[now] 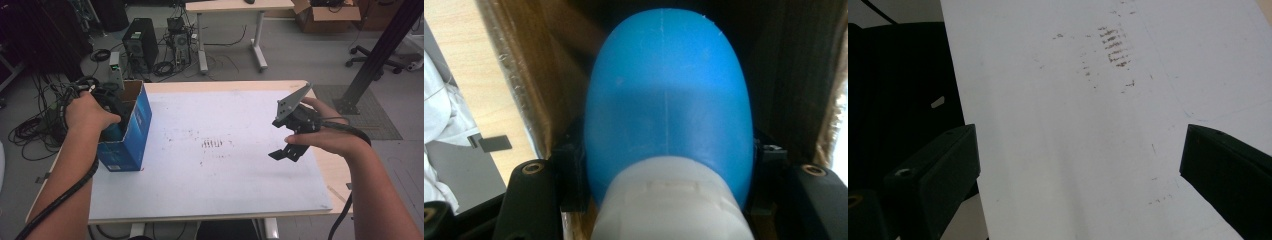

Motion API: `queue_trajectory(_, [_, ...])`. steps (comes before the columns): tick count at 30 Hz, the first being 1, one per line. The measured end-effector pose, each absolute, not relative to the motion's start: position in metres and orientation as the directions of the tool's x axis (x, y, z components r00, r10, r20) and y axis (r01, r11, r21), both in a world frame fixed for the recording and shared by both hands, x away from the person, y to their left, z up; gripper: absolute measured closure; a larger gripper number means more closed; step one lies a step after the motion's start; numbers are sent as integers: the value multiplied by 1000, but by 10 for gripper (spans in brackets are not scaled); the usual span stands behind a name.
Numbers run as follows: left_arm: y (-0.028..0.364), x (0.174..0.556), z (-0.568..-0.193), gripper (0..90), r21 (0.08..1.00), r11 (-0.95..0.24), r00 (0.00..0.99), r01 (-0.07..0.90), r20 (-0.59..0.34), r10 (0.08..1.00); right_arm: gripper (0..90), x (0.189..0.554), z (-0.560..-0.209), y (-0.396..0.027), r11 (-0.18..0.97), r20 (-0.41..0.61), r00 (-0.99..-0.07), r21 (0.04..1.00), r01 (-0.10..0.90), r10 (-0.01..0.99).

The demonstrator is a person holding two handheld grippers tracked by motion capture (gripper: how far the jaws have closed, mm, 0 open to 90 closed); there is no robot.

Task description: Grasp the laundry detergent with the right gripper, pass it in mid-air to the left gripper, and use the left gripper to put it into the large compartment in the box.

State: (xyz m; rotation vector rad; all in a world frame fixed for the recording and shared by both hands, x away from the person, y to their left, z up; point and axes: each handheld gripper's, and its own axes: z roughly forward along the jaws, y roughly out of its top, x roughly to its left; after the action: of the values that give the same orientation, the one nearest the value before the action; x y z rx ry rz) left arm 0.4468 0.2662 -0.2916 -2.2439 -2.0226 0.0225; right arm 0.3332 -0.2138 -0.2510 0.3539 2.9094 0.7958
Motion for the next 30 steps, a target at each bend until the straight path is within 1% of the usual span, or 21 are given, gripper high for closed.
queue_trajectory(14, [269, 447, -295, 377, -97, -99, 104, 990, 55, 993, 27, 333, -253, -218, 824, -33, -963, 526, 210, 267])
queue_trajectory(30, [270, 445, -292, 368, -78, -104, 109, 992, 60, 992, 28, 331, -254, -221, 819, -31, -961, 531, 216, 274])
